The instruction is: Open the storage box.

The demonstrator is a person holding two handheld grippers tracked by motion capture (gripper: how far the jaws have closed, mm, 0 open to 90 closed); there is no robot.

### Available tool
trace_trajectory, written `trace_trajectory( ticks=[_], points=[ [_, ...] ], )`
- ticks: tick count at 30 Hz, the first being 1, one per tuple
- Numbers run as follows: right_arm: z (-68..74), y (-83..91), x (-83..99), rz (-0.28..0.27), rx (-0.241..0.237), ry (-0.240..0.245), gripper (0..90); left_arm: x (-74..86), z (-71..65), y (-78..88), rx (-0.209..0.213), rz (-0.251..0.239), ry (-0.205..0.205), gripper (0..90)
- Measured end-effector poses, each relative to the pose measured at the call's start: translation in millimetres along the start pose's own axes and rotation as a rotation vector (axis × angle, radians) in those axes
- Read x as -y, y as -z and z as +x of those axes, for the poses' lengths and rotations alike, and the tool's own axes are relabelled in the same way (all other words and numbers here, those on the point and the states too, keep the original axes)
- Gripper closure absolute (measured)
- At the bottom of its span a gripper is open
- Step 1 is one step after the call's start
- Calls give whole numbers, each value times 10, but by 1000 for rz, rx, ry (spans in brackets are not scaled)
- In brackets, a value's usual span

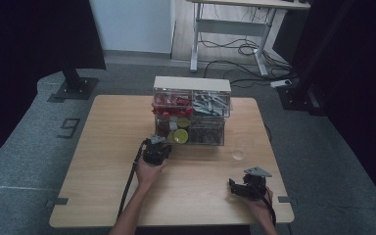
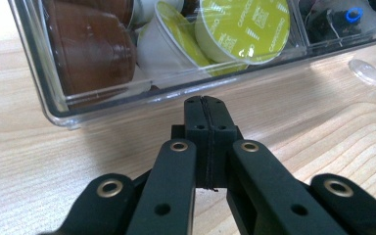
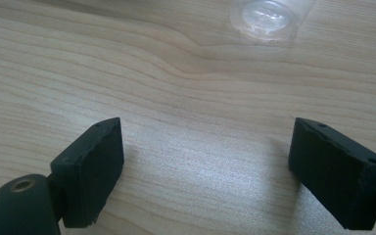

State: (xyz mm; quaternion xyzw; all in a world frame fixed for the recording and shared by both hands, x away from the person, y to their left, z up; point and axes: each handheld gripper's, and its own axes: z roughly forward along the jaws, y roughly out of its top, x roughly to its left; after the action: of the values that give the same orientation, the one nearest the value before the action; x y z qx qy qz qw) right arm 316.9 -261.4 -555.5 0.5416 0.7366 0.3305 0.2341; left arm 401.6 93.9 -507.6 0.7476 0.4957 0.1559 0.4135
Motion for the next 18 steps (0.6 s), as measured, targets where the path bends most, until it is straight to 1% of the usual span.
trace_trajectory(
  ticks=[1, 5, 18],
  points=[
    [0, 0, 0, 0, 0, 0, 137, -19, -5, 6, 2, -5, 0, 900],
    [0, 0, 0, 0, 0, 0, 136, -50, -12, -5, 3, 10, -5, 900],
    [-1, 0, 0, 0, 0, 0, 137, -65, -27, 46, -5, 19, -13, 900]
  ],
)
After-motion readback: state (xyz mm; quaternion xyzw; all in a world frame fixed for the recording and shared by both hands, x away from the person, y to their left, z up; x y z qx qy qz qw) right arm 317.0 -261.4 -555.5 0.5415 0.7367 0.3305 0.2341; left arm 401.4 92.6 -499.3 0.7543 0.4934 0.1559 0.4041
